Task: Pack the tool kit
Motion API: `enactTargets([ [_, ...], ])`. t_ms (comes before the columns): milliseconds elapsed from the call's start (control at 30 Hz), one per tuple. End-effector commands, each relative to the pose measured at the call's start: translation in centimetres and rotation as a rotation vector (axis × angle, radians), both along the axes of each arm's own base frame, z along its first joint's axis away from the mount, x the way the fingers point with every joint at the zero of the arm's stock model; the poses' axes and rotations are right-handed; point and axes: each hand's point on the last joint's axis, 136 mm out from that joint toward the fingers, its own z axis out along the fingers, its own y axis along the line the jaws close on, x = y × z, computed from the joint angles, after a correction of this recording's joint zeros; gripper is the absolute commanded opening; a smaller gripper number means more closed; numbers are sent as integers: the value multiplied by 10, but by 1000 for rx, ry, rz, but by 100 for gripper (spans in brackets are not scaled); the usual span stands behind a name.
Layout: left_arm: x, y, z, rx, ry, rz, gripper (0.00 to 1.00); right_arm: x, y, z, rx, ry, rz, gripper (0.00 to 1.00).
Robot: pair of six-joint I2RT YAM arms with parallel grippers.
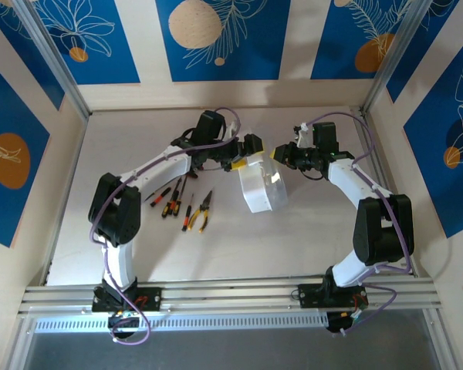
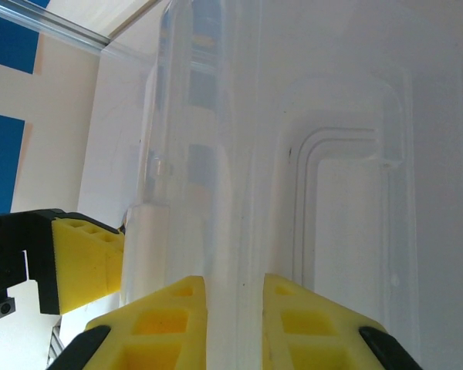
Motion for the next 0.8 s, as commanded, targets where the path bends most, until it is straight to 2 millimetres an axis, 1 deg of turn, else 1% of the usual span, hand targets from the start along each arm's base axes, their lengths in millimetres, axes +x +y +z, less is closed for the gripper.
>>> enactTargets([
  [0,7,-23,-11,-39,-22,-37,100,-51,42,-41,37,202,159,8],
  [200,9,-29,-12,-55,-14,-45,100,-53,48,-42,40,208,176,7],
  [333,9,-36,-7,-83,-31,-64,100,-54,52,-44,42,215,189,6],
  [367,9,-39,-2,-105,-49,-75,100,-54,53,-44,44,217,191,6],
  [533,0,-51,10,-174,-112,-148,100,-55,55,-47,46,225,193,5],
  [767,-10,-52,12,-256,-135,-181,100,-54,55,-50,49,236,190,4],
])
